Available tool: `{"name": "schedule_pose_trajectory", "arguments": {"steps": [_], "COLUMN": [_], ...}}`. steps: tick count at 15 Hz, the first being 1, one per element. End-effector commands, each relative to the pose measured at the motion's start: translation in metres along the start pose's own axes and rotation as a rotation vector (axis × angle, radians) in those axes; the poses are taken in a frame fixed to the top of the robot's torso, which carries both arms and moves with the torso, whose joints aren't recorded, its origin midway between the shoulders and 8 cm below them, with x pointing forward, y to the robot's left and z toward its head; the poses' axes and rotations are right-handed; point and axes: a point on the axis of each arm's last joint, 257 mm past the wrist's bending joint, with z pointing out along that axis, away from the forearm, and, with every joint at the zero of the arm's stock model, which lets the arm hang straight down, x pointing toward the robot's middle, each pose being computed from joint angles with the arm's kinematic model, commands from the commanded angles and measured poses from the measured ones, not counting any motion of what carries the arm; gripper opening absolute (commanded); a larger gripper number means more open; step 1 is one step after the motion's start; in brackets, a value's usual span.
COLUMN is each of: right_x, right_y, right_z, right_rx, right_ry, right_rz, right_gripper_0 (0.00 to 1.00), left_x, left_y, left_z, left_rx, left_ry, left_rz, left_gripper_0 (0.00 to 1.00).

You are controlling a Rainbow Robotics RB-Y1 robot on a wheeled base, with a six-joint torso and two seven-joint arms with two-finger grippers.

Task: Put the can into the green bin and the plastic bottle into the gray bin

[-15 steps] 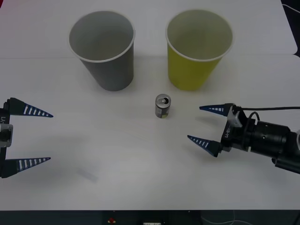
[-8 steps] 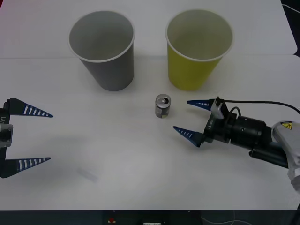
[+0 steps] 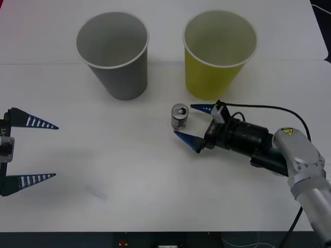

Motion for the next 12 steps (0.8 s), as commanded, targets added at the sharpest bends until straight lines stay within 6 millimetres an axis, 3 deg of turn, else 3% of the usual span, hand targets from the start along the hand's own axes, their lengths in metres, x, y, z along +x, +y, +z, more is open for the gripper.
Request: {"name": "schedule_pose_trajectory", "arguments": {"steps": [1,8,9,10,11,12], "right_x": [-0.002,-0.002,-0.002,-0.002,-0.001,-0.001], "right_y": [0.005,0.011,0.011,0.011,0.01,0.01], "right_z": [0.018,0.035,0.035,0.035,0.035,0.035], "right_rx": [0.016,0.034,0.034,0.036,0.037,0.037], "right_ry": [0.006,0.016,0.016,0.016,0.017,0.018], "right_rz": [-0.009,-0.018,-0.019,-0.021,-0.022,-0.021], "right_gripper_0": [1.0,1.0,0.76,0.11,0.0,0.0], "left_x": [0.0,0.0,0.0,0.0,0.0,0.0], "left_y": [0.0,0.0,0.0,0.0,0.0,0.0], "left_z": [0.0,0.0,0.0,0.0,0.0,0.0], "left_rx": [0.0,0.0,0.0,0.0,0.0,0.0], "left_ry": [0.0,0.0,0.0,0.0,0.0,0.0], "left_rz": [0.0,0.0,0.0,0.0,0.0,0.0], "left_gripper_0": [1.0,1.0,1.0,1.0,1.0,1.0]}}
